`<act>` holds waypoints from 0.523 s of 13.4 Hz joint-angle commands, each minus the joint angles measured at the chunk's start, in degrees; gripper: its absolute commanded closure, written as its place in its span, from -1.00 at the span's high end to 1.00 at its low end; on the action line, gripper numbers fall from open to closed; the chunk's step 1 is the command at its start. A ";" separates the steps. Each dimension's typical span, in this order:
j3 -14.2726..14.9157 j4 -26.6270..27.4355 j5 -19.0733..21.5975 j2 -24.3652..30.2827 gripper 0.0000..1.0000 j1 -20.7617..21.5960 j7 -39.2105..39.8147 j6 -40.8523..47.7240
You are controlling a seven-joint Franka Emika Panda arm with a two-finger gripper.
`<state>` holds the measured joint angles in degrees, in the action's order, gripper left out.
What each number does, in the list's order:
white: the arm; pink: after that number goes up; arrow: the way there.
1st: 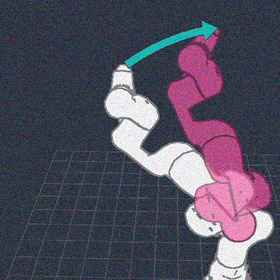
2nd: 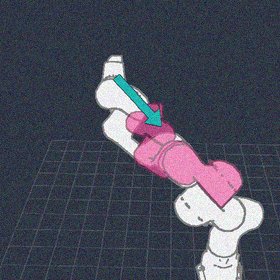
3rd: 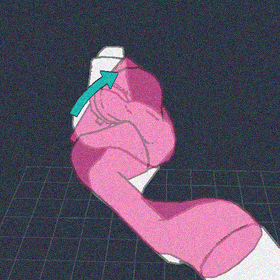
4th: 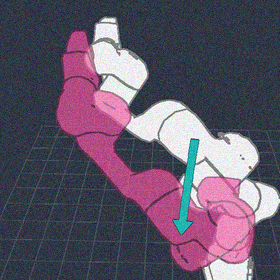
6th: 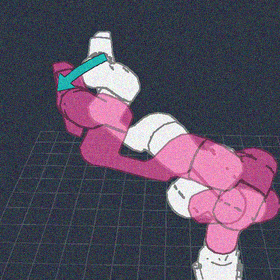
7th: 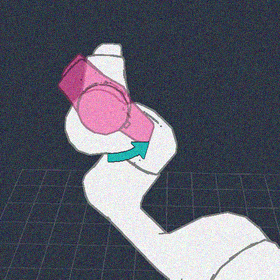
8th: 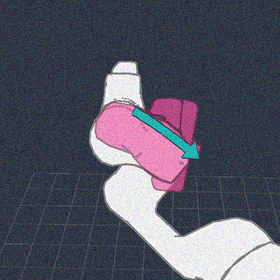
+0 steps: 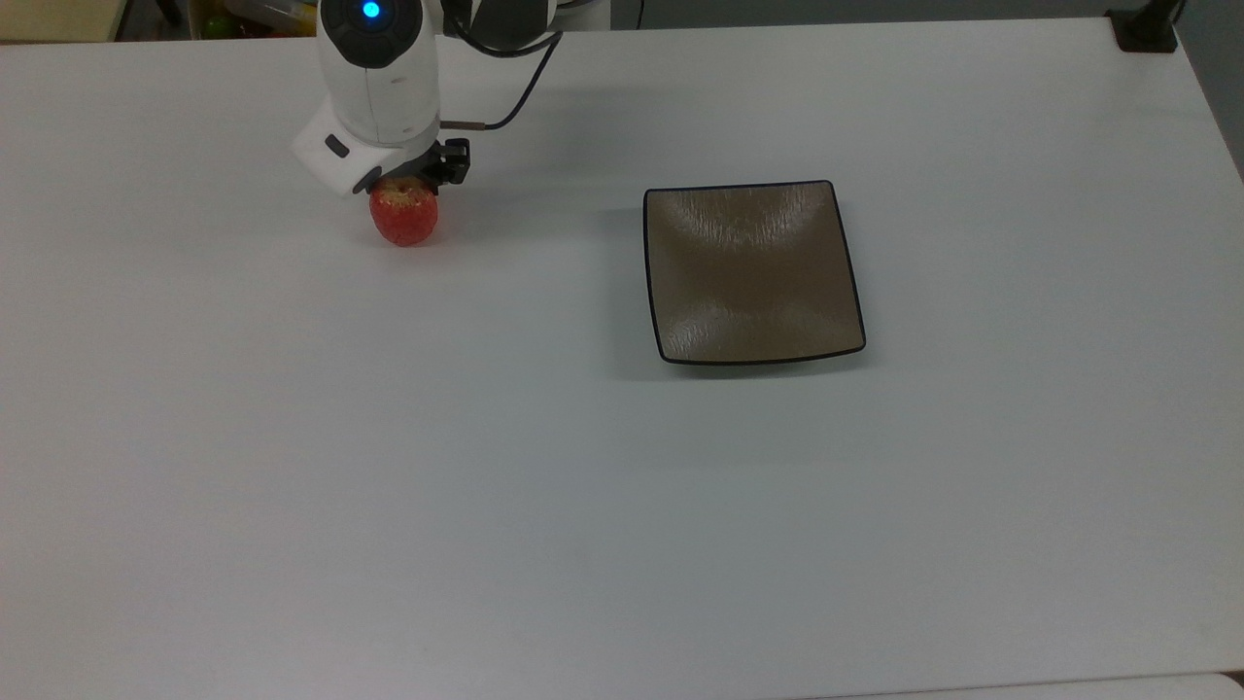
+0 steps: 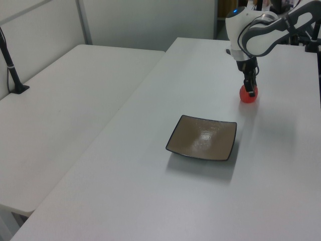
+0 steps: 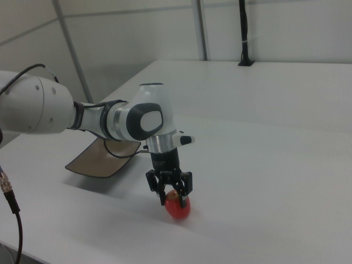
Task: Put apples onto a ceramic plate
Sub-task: 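Lift the held apple and carry it toward the brown plate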
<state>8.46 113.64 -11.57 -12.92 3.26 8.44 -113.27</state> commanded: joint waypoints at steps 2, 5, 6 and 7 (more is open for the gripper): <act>-0.20 1.15 -0.91 1.05 -0.08 0.08 0.00 -1.86; -1.07 0.54 -0.04 4.39 -0.08 1.31 -0.44 -1.86; -1.69 -0.16 0.05 4.92 -0.08 1.49 -1.83 -2.04; -2.65 -1.21 0.14 4.92 -0.08 1.58 -3.32 -1.95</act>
<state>7.31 112.80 -11.56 -10.82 3.66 8.17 -114.33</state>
